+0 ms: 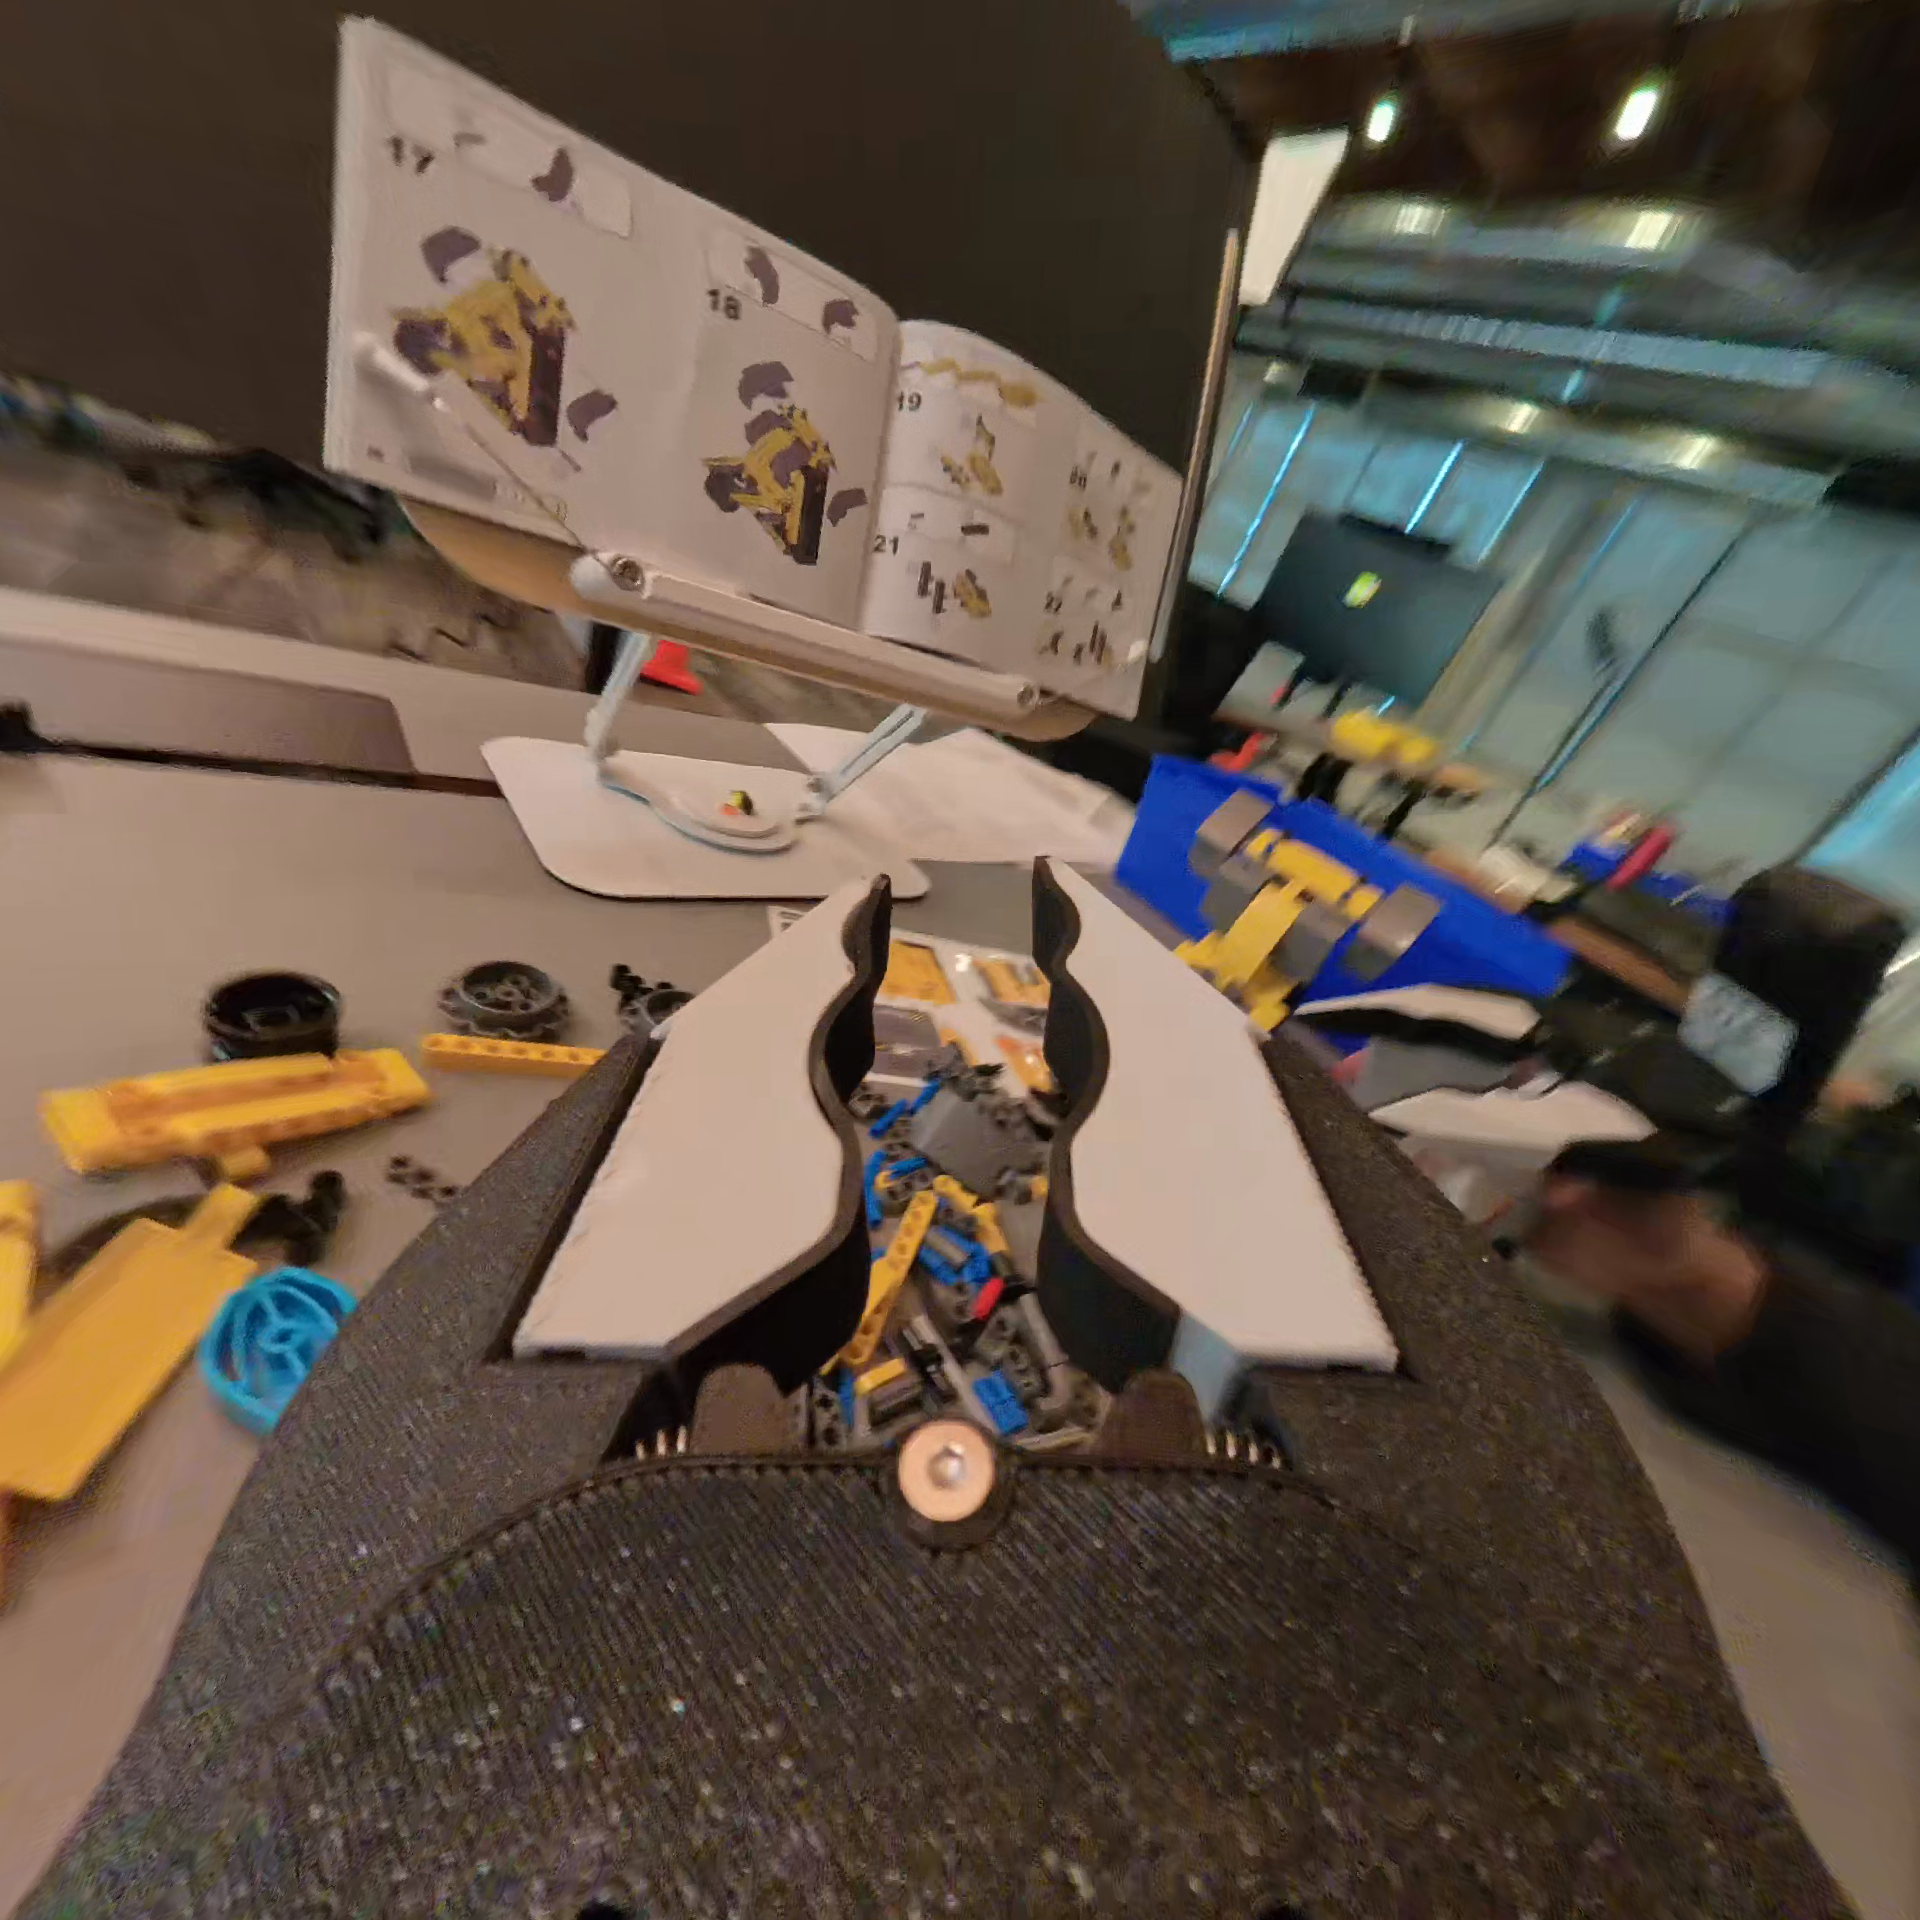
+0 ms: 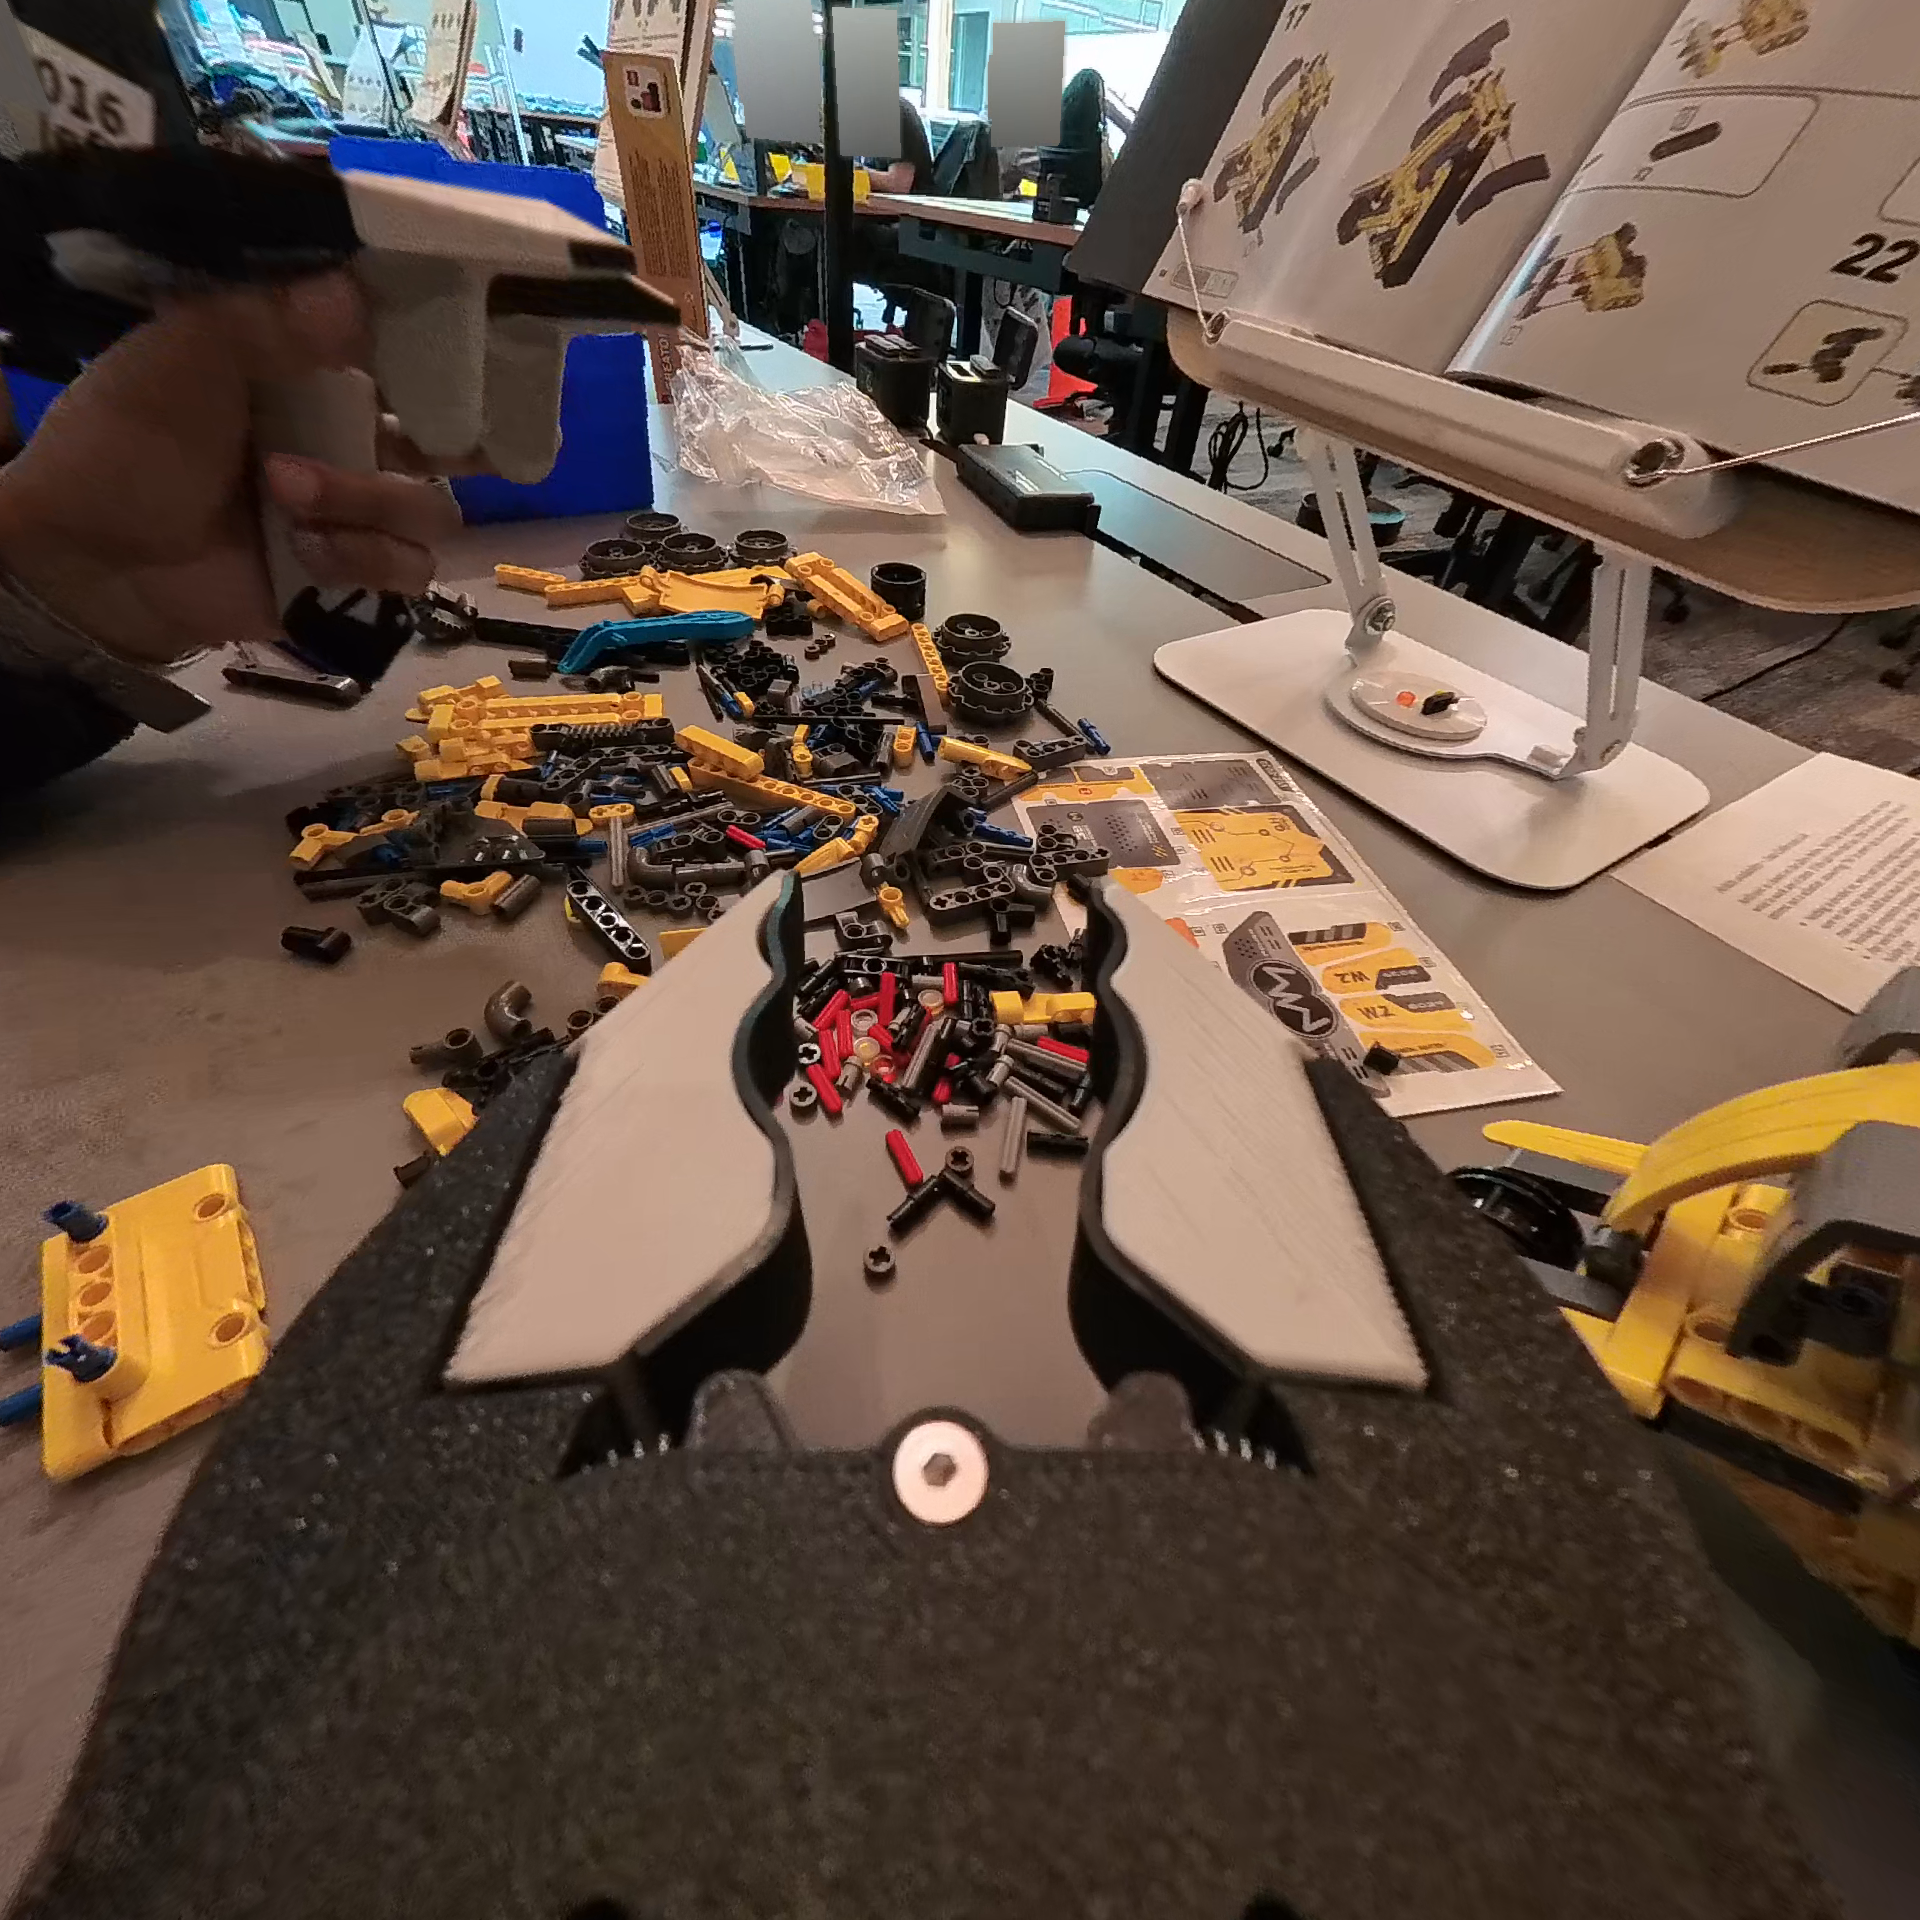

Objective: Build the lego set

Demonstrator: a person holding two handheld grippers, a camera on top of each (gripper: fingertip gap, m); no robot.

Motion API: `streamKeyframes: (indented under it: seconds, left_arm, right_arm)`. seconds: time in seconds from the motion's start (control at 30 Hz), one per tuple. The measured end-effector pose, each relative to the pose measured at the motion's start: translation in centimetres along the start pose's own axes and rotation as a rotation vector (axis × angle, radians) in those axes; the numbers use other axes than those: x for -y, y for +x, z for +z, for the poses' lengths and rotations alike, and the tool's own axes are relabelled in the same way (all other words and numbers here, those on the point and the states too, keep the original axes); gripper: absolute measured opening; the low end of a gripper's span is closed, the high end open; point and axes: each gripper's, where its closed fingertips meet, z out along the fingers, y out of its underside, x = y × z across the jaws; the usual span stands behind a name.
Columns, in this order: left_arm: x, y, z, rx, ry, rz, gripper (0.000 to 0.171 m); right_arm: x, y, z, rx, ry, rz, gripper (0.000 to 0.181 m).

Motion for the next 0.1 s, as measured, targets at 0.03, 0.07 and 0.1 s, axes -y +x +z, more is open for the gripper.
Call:
streamKeyframes:
  seconds: [0.03,0.07,0.1]
  left_arm:
    - [0.4,-0.5,-0.2,-0.009,0.018,-0.071,0.025]
    - [0.7,-1.2,-0.5,-0.001,0.038,-0.123,0.026]
    - [1.0,-1.9,-0.7,0.013,0.057,-0.159,0.026]
  right_arm:
    - [0.0,0.0,0.0,0.0,-0.001,0.0,0.054]
    - [0.0,0.0,0.0,0.0,-0.001,0.0,0.054]
    - [0.0,0.0,0.0,0.0,-0.002,0.001,0.054]
